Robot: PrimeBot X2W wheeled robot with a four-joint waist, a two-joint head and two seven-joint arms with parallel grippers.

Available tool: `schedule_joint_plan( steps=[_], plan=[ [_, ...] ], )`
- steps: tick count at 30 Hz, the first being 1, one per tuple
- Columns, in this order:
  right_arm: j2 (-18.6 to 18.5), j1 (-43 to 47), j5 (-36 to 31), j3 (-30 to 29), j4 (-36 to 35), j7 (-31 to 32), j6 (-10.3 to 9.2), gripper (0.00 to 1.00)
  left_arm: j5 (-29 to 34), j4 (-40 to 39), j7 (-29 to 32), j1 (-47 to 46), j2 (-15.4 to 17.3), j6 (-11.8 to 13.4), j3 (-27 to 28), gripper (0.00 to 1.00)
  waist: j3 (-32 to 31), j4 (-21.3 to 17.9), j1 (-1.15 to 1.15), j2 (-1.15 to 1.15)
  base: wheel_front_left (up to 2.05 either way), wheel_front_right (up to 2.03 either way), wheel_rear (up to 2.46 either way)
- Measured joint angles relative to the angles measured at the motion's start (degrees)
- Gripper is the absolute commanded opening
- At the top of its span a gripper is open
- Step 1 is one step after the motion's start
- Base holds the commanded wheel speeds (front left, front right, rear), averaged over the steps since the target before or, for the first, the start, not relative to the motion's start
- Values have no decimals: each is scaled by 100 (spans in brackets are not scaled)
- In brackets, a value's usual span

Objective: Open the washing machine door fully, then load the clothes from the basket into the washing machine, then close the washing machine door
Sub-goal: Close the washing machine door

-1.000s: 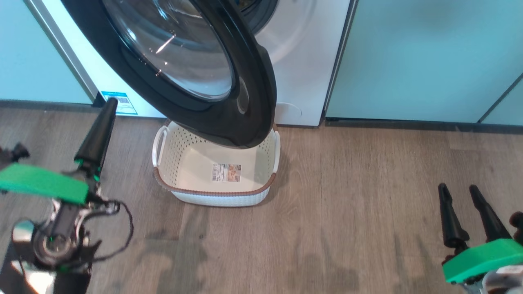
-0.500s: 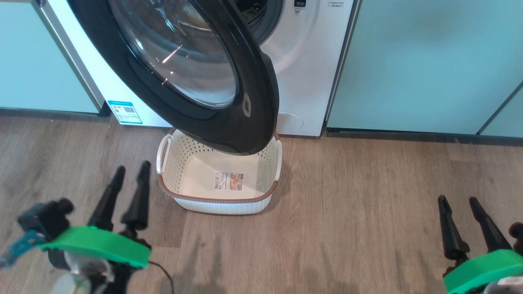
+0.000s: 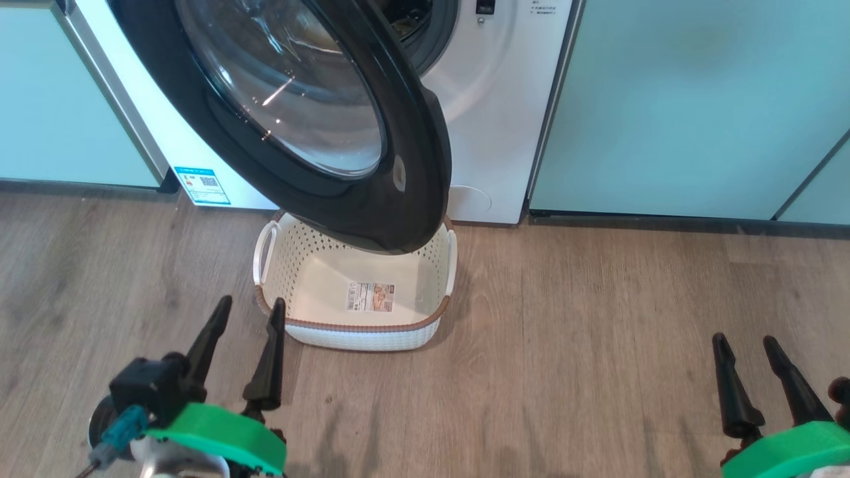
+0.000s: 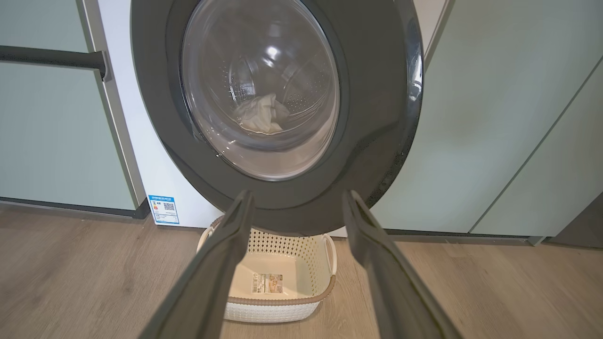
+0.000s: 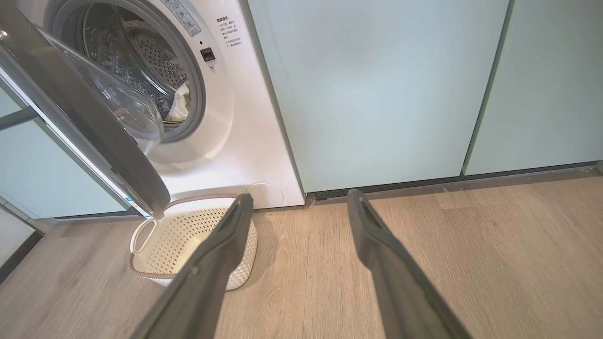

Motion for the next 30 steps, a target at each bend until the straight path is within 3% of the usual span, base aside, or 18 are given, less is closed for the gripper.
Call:
schedule_joint_plan(
  steps=[26, 28, 29, 30],
  plan=[
    [48, -1, -92, -8, -125, 33, 0, 100, 92, -11, -4, 88, -9, 177, -98, 100, 55, -22, 1, 0, 0, 0, 0],
    [48, -1, -92, 32, -149, 32, 0, 19, 92, -8, -4, 84, -9, 179, -116, 100, 62, -12, 1, 0, 0, 0, 0],
    [48, -1, -90, 55, -166, 32, 0, 0, 92, -8, -5, 81, -9, 193, -127, 100, 67, -6, 0, 0, 0, 0, 0],
    [47, -1, -80, 94, -180, 32, 0, 0, 92, -5, -5, 80, -9, 193, -142, 100, 72, 2, 1, 0, 0, 0, 0]
  ],
)
